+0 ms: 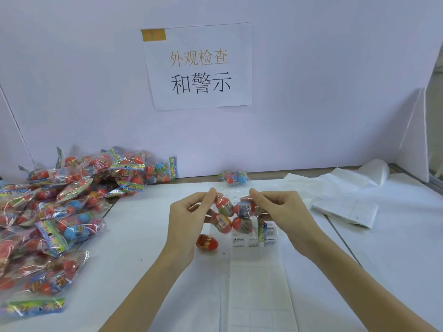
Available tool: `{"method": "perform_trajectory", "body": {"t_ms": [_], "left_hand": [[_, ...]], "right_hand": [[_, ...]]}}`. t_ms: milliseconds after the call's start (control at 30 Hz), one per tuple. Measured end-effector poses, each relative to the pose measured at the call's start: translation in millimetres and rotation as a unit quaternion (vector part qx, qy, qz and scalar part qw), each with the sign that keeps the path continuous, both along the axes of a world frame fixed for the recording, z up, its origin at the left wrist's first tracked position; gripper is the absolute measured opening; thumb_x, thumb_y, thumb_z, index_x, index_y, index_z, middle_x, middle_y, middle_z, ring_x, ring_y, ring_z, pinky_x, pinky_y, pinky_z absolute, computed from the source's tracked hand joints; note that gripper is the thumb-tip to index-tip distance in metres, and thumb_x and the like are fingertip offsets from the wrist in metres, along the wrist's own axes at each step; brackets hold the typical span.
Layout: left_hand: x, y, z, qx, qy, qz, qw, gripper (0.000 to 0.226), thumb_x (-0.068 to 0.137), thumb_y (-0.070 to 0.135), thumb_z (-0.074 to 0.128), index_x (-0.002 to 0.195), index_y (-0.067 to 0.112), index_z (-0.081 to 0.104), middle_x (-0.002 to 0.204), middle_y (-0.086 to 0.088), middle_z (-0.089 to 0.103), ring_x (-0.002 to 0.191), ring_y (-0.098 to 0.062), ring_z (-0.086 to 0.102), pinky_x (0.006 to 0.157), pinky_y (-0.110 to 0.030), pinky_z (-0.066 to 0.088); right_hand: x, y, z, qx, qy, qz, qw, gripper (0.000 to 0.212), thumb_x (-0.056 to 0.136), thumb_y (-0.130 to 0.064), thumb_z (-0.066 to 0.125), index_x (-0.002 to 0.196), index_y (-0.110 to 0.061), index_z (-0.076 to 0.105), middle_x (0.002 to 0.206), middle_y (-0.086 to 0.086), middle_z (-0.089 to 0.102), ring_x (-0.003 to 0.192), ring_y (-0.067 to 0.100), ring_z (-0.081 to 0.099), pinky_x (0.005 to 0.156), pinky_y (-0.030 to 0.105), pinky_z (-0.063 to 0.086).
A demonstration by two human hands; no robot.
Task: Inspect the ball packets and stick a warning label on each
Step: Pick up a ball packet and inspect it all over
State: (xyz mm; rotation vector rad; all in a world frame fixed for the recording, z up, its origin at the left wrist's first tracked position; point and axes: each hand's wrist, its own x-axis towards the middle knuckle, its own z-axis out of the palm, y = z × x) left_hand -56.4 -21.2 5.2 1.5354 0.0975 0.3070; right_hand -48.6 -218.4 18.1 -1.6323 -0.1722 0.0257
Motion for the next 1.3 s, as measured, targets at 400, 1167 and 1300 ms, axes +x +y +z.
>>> {"method": "perform_trajectory", "body": {"t_ms": [400,1167,1300], "left_hand": [[0,10,0,-0.017,-0.008,-0.163,0.986,0.041,0.089,0.036,0.077,0.129,0.035,0.068,0.115,-0.003,0.076,0.099,-0.025,0.076,0.088,-0.033,0.059],[-3,6,1,0.024,0.028,-0.122,0.992,0.02,0.082,0.037,0.08,0.084,0.017,0.08,0.097,-0.004,0.079,0.084,-0.018,0.071,0.074,-0.032,0.058],[-6,3,5,-0.046,0.047,-0.148,0.987,0.043,0.067,0.048,0.082,0.09,0.012,0.083,0.097,-0.008,0.078,0.073,-0.013,0.065,0.068,-0.021,0.056]], "right_hand": [[6,-8,-4,0.158,0.078,0.012,0.984,0.02,0.096,-0.021,0.074,0.108,-0.005,0.073,0.089,0.005,0.076,0.078,0.014,0.071,0.07,0.02,0.057],[7,-6,-10,-0.036,-0.028,0.014,0.999,0.013,0.095,-0.029,0.075,0.093,-0.019,0.083,0.092,-0.001,0.081,0.085,0.009,0.074,0.078,0.021,0.059],[9,-11,-5,-0.011,-0.028,-0.002,1.0,0.014,0.096,-0.024,0.074,0.087,-0.019,0.084,0.093,0.0,0.081,0.088,0.011,0.075,0.075,0.019,0.057]]}}
